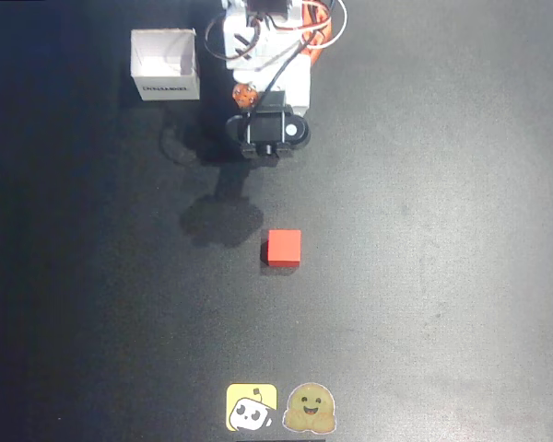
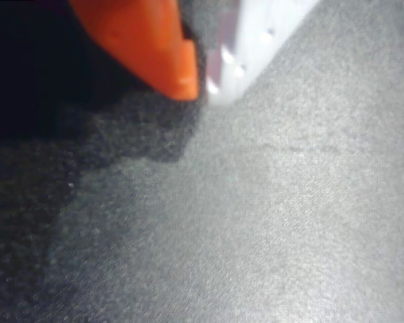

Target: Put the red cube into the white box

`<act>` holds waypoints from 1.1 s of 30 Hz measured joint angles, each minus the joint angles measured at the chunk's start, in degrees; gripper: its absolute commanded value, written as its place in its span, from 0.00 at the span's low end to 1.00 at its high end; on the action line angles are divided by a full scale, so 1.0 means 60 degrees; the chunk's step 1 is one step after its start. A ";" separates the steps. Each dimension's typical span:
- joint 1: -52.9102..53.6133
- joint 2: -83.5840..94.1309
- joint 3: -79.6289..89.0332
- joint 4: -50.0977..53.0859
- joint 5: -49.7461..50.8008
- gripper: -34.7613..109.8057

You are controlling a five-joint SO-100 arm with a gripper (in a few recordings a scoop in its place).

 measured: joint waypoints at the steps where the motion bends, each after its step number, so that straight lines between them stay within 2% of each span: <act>1: 0.0000 0.0000 0.0000 0.0000 0.0000 0.24; 4: 0.0015 0.0000 0.0000 -0.0059 -0.0542 0.24; 13: 0.0000 0.0000 0.0000 -0.0059 -0.0674 0.25; 18: 0.0000 0.0000 0.0000 -0.0059 -0.0688 0.32; 23: 0.0000 -0.0044 -0.0044 -0.0117 -0.0703 0.35; 33: -0.0161 -0.0762 -0.1699 0.0059 -0.0703 0.35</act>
